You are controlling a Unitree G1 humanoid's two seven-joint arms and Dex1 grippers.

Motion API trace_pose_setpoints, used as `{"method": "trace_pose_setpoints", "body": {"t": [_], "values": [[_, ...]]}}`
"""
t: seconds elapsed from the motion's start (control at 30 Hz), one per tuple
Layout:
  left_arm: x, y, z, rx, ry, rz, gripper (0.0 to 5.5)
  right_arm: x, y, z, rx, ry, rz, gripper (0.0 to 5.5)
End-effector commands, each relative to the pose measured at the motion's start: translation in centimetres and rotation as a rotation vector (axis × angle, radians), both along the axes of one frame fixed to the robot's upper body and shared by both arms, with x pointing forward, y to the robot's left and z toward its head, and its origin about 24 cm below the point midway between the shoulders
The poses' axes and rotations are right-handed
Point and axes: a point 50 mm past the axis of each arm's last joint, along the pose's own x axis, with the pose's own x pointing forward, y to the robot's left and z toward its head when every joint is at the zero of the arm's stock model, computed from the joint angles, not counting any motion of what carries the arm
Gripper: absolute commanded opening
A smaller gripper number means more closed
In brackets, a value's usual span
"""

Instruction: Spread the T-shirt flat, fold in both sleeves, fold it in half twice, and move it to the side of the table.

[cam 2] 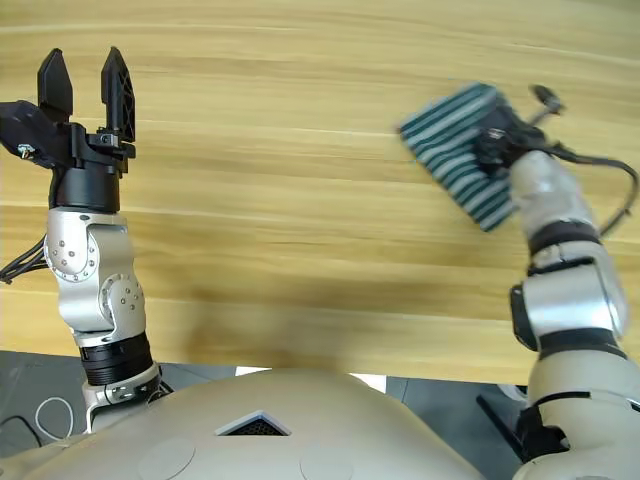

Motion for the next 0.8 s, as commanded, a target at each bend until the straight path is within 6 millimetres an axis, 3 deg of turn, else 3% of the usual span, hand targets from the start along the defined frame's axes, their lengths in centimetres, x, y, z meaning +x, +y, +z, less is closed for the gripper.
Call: {"method": "trace_pose_setpoints", "body": {"t": [0.03, 0.2, 0.33, 0.37, 0.53, 0.63, 0.7, 0.77, 0.8], "values": [[-0.5, 0.0, 0.1, 0.011, 0.009, -0.002, 3.51, -9.6, -4.4, -6.0, 0.062, 0.234, -0.324, 5.39], [-0.5, -0.1, 0.0, 0.014, 0.015, -0.006, 3.51, -10.4, -4.6, -6.2, 0.113, 0.142, -0.407, 5.39], [-0.5, -0.4, -0.4, 0.008, 0.026, -0.017, 3.51, -8.6, -3.7, -5.1, 0.168, -0.046, -0.380, 5.39], [-0.4, -0.5, -0.5, 0.009, 0.027, -0.021, 3.51, -7.6, -3.4, -4.1, 0.184, -0.141, -0.348, 5.39], [-0.5, -0.4, -0.4, 0.022, -0.003, -0.013, 3.51, -1.5, -0.8, 5.1, 0.095, -0.705, -0.007, 5.39], [-0.9, -1.0, 0.4, 0.037, -0.063, -0.051, 3.51, 0.7, 2.9, 11.3, 0.013, -0.995, 0.256, 5.39], [-0.8, -1.2, 0.9, 0.065, -0.115, -0.038, 3.51, 1.1, 8.4, 13.8, 0.071, -1.142, 0.474, 5.39], [0.1, -1.5, -0.2, 0.121, -0.105, 0.018, 3.51, 1.4, 13.7, 12.0, 0.285, -1.137, 0.574, 5.39], [0.8, -1.9, -1.5, 0.165, -0.070, 0.046, 3.51, 1.7, 16.2, 9.7, 0.431, -1.065, 0.576, 5.39]]}}
